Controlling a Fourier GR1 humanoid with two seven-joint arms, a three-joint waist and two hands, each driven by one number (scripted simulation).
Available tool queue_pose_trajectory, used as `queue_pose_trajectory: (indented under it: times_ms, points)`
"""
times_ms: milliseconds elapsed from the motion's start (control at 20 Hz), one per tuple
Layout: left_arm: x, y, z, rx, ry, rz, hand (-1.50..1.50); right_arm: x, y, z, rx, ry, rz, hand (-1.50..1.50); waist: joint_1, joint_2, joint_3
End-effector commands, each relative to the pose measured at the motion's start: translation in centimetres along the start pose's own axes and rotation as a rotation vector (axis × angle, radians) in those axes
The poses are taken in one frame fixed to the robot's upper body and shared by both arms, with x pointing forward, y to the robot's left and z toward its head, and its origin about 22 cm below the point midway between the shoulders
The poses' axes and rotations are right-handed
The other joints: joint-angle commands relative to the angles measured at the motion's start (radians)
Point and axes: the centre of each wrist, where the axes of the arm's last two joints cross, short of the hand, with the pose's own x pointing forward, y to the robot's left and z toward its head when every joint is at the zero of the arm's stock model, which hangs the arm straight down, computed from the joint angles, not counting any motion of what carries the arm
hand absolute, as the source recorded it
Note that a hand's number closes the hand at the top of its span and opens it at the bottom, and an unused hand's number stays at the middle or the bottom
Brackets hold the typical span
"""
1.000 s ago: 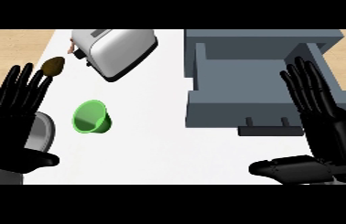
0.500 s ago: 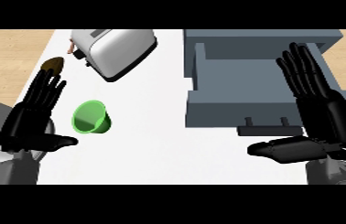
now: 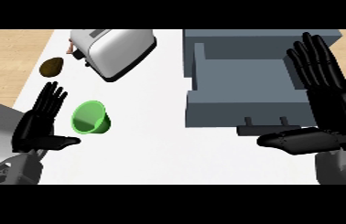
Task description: Pick up the cup, place it into the drawer and close the drawer
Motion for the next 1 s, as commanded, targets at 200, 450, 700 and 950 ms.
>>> queue_pose_trajectory:
  times_ms: [200,450,700,950]
  points:
    - [-5.8,-0.8,1.7,0.015,0.051,-0.025,-1.50,-0.6,1.7,-0.8,0.006,0.019,-0.002,-1.50,0.001,0.000,0.000]
    - [-7.0,1.5,2.6,0.045,0.047,-0.038,-1.50,0.5,1.1,-0.3,0.004,-0.006,-0.013,-1.50,-0.011,0.003,-0.001]
    - [-8.2,0.5,2.9,0.049,0.029,-0.036,-1.50,0.3,-0.6,-0.8,0.021,-0.013,-0.004,-1.50,-0.016,0.007,-0.002]
    - [-7.5,0.6,1.7,0.047,-0.015,-0.016,-1.50,-0.2,-1.1,-1.5,0.011,0.001,0.003,-1.50,-0.022,0.012,-0.004]
